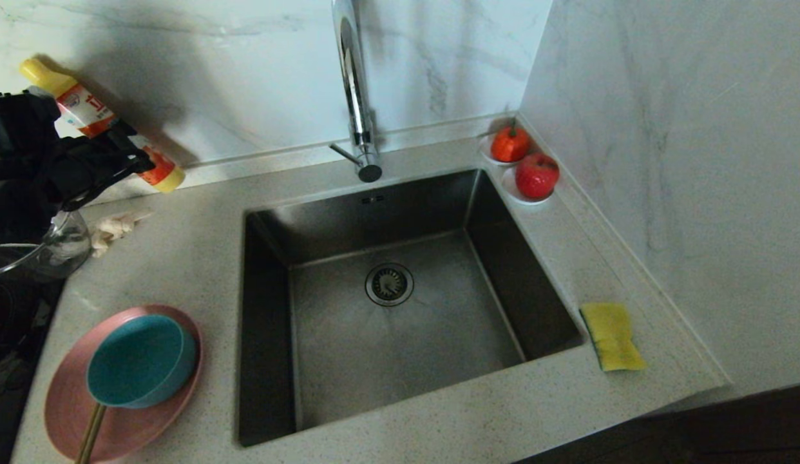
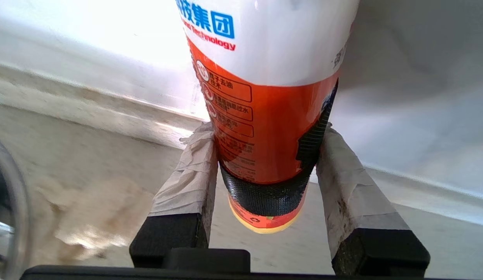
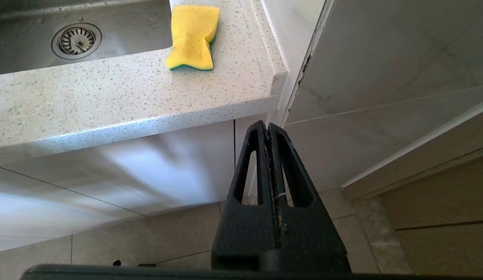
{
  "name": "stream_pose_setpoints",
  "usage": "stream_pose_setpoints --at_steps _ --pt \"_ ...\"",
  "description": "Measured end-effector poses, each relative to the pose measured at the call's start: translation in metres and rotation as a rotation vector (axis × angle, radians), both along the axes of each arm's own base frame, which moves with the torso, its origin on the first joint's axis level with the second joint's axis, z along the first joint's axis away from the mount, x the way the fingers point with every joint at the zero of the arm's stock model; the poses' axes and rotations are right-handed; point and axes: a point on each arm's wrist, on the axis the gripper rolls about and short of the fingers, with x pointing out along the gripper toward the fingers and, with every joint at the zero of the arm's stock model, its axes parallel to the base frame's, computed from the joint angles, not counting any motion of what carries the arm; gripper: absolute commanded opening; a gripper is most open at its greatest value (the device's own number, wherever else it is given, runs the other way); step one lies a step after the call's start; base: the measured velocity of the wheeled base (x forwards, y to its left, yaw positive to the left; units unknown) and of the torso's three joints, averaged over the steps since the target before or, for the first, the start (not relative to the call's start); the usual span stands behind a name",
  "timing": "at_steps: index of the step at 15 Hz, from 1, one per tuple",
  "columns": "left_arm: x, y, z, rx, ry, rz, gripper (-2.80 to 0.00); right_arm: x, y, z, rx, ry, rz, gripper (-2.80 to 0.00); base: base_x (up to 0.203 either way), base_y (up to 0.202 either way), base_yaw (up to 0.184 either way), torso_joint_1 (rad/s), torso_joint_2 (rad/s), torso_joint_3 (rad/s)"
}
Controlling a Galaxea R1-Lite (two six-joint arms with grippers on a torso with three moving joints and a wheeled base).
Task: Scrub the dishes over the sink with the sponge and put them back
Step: Place the dish soap on the table
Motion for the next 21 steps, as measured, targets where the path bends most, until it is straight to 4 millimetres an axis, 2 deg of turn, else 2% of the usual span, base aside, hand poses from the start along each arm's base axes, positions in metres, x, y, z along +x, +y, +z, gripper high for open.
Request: stream_pose_setpoints --at_steps 11,21 --pt "0.012 0.002 -0.026 0.228 -0.023 0.061 -2.8 0.0 0.0 0.0 0.0 0.0 0.0 -2.8 0.0 0.0 0.0 0.0 0.0 0.0" --pt "0.032 0.001 -0.047 0.268 -0.009 0.118 -2.8 0.0 0.0 0.0 0.0 -0.001 0.0 -2.8 0.0 0.0 0.0 0.0 0.0 0.0"
